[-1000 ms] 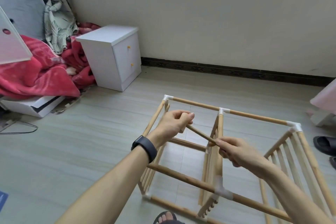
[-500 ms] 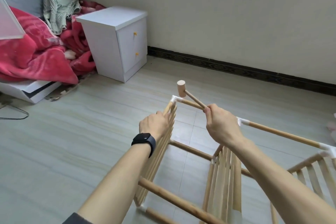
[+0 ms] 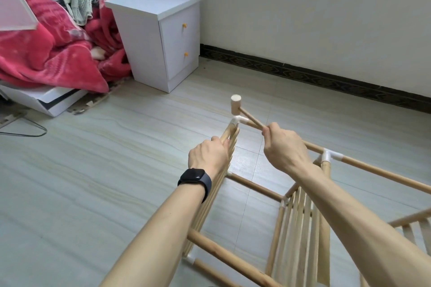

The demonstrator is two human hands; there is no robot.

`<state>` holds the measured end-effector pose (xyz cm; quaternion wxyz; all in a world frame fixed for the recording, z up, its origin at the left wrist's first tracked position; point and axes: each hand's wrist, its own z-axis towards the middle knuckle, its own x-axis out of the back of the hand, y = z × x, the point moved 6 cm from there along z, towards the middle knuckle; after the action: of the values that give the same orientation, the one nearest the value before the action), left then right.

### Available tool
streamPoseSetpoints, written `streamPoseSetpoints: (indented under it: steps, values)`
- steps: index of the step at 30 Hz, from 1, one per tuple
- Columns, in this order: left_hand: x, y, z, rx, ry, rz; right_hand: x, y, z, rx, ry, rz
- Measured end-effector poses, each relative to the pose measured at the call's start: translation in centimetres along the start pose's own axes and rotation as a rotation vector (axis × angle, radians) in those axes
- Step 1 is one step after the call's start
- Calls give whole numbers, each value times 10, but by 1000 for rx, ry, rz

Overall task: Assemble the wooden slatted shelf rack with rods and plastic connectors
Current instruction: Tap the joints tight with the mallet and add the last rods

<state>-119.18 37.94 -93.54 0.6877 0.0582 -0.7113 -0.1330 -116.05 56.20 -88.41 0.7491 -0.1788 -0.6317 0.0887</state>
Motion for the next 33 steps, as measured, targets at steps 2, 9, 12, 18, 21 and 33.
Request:
streamPoseSetpoints:
  steps: [2,9,12,18,21,33]
  values:
    - [0,0,0,4,4,-1,10,-5,-2,34,151,149]
    - [0,0,0,2,23,10,5,-4,-6,19,152,122]
    - [-1,0,1,12,21,21,-10,-1,-8,-28,-14,32]
    - [0,-22,-5,93,-150,-227,15,4,-34,-72,35,177]
    - [8,-44,-32,42,-213,-425,20,11,-84,-83,-9,223]
    - [0,-82,-168,95,55,-812,-5,50,-204,-91,-38,-31]
